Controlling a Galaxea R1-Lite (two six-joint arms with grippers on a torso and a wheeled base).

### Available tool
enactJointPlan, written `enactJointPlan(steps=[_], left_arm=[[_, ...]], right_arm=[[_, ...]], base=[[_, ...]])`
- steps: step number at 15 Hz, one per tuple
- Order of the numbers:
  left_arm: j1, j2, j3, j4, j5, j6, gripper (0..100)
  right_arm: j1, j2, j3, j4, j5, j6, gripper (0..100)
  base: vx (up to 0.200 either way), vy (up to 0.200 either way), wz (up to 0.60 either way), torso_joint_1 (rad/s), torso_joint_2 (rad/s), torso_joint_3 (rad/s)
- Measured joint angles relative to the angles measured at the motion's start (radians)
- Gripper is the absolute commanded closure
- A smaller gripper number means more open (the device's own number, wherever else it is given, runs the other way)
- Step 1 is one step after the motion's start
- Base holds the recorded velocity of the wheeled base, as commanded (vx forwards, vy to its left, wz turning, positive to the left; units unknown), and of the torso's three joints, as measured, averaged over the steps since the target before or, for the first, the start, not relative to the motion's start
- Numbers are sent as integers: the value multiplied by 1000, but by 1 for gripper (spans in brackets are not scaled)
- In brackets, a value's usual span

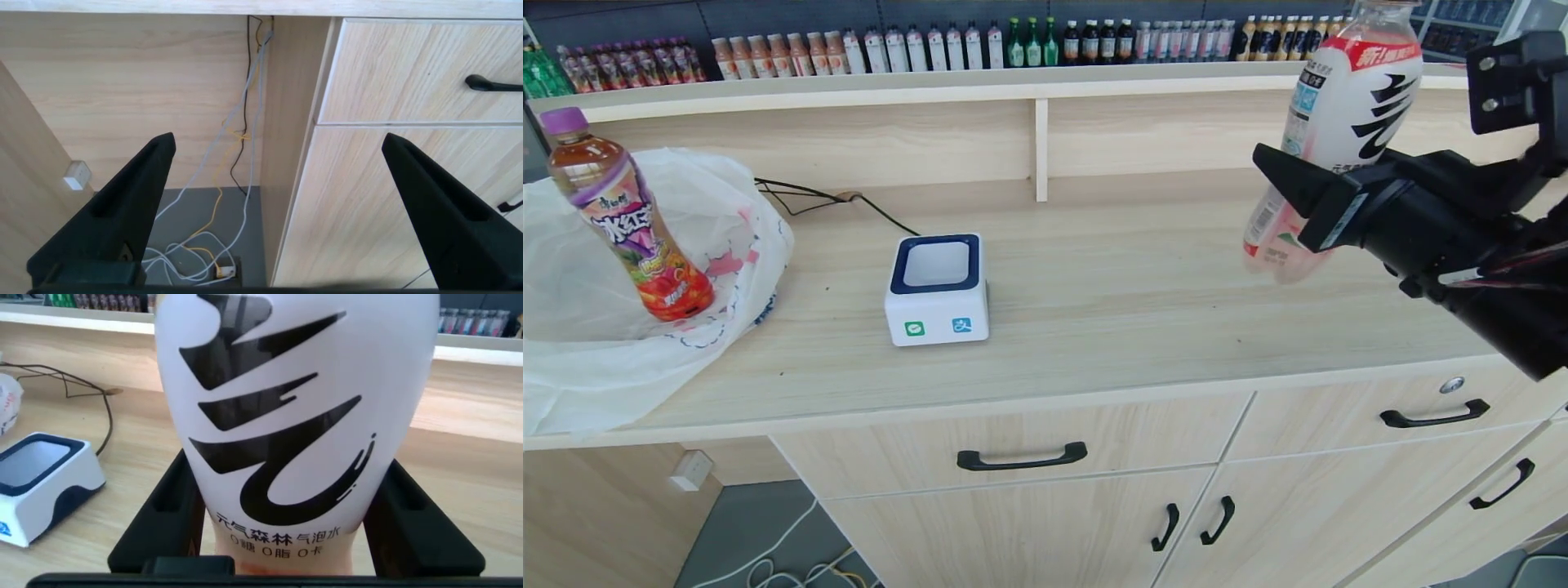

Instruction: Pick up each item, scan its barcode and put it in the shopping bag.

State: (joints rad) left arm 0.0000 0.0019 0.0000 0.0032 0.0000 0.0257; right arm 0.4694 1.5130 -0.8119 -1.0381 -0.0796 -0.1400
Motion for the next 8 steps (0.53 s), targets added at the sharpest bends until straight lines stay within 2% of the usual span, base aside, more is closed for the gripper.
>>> enactJointPlan(steps=[4, 6, 8], left_arm=[[0, 0, 0, 0, 0, 0, 0], [0, 0, 0, 0, 0, -1, 0], [0, 0, 0, 0, 0, -2, 0]], right_arm=[[6, -69, 61, 0, 119, 10, 100], [10, -81, 67, -1, 146, 80, 100], [19, -101, 75, -3, 227, 176, 100]], base=[[0, 0, 0, 0, 0, 0], [0, 0, 0, 0, 0, 0], [0, 0, 0, 0, 0, 0]])
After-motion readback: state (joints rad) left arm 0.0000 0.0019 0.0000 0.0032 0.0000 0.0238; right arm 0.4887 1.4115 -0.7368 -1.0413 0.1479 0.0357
